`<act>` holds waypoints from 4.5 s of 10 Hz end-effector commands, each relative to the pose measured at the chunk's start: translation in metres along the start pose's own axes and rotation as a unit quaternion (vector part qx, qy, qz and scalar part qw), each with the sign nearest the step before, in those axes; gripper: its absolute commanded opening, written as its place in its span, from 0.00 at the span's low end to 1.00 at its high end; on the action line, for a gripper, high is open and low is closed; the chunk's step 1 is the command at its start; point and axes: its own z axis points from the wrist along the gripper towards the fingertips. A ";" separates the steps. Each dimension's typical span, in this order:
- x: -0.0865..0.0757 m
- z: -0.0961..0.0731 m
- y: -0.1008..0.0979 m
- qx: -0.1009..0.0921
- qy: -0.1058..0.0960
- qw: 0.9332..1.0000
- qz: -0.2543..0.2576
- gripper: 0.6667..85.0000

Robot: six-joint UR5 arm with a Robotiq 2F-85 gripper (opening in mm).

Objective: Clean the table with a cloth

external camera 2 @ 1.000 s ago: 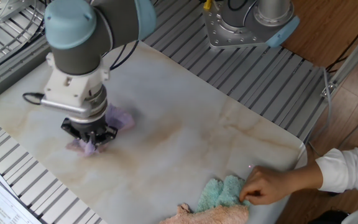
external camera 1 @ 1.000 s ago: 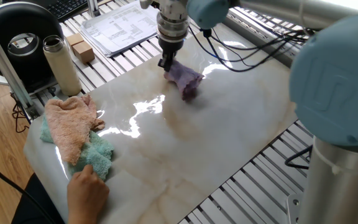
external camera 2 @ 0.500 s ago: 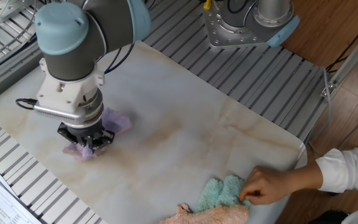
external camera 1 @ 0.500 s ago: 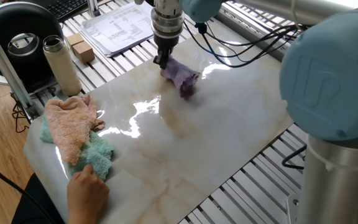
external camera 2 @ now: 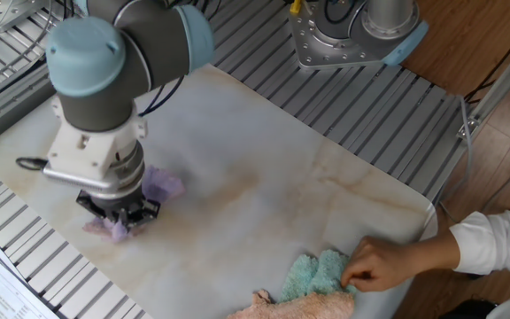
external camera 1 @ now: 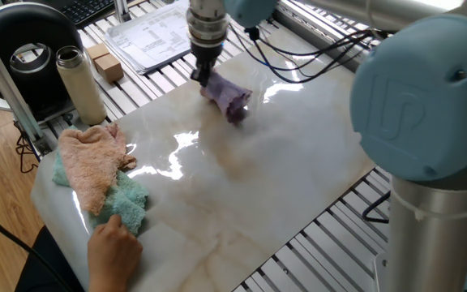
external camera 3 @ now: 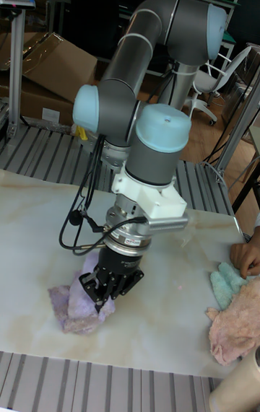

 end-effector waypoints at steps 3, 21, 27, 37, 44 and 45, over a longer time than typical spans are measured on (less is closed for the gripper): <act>0.007 -0.010 0.003 -0.025 -0.001 1.000 0.007 0.00; 0.043 0.025 -0.013 -0.029 -0.046 0.998 -0.026 0.00; 0.090 0.013 -0.014 -0.034 -0.061 0.997 -0.041 0.00; 0.092 0.007 -0.006 -0.042 -0.014 0.999 0.032 0.00; 0.171 -0.011 0.023 -0.035 -0.004 0.997 0.061 0.00; 0.161 -0.015 0.015 -0.039 -0.005 0.998 0.054 0.00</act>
